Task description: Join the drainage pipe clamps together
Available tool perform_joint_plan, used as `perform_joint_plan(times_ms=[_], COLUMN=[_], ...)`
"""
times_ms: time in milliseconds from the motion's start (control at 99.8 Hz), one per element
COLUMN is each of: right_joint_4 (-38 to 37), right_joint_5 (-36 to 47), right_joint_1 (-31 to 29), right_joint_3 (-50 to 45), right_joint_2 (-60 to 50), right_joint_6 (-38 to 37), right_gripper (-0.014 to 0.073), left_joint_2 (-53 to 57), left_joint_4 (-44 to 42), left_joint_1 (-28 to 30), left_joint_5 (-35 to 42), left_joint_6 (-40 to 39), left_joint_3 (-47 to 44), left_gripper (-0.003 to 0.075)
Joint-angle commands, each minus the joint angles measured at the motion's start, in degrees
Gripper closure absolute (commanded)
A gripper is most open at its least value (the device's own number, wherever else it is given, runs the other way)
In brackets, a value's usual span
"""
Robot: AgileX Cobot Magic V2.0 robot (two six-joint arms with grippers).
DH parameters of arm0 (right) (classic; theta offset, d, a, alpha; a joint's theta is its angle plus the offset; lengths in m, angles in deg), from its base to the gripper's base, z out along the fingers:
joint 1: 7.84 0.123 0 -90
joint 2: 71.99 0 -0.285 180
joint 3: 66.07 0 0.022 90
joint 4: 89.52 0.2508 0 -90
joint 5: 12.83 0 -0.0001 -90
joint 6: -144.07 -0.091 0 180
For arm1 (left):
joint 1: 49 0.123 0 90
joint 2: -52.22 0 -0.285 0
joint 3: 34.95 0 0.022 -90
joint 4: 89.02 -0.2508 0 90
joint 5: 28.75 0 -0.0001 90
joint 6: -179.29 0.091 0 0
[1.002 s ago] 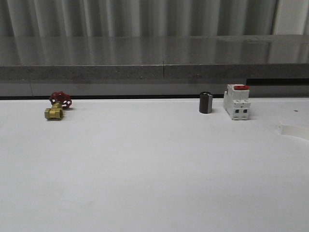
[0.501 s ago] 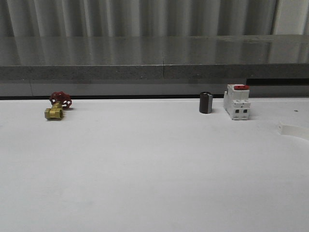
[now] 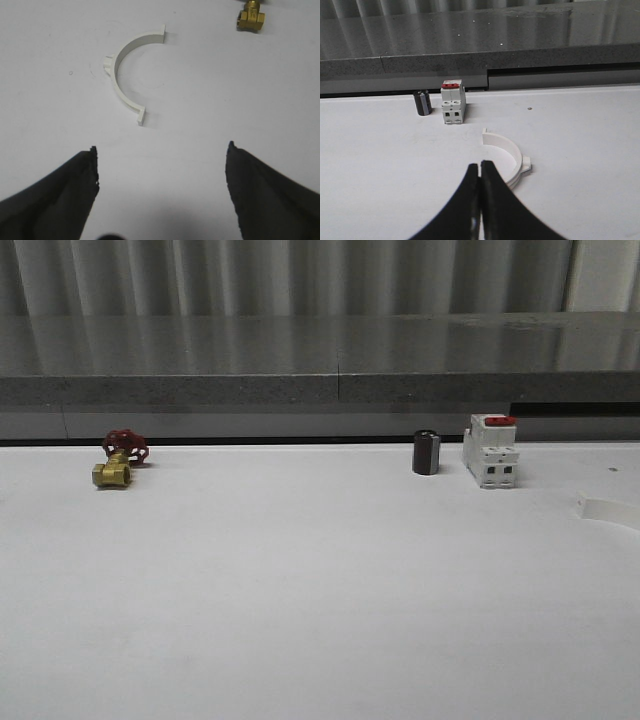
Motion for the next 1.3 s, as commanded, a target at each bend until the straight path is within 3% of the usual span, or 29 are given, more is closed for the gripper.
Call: perform_joint_plan(times_ms=[0,270,471,661,1292], right_joint_4=[-0.7,-0.7,-0.7,-0.7,-0.7], right_joint_5=[4.4,4.4,4.4,4.4,4.4], right_joint_1=[0.0,0.0,0.0,0.0,0.0], right_joint_3=[0.9,0.9,0.9,0.9,0.9], right_joint_2=[-1.1,-1.1,-1.1,-1.1,-1.1], right_joint_6=[0.6,0.6,0.6,0.6,0.6], right_gripper=[0.0711,0.0711,0.0711,0.0711,0.0711], left_joint_2=[-6.1,-24.6,-33.6,-40.8,-55.2], left_joint_4=[-0.5,0.1,6.2,7.7,7.4], left_joint_1=[0.3,5.6,10.3,13.2,13.4], left_joint_5=[3.2,3.2,4.4,5.3,6.5], left_joint_6=[1.9,9.0,18.9,23.2,24.9], left_joint_3=[5.5,16.3,20.2,23.6,31.1], left_gripper=[0.0195,0.0195,0.0195,0.0195,0.0195])
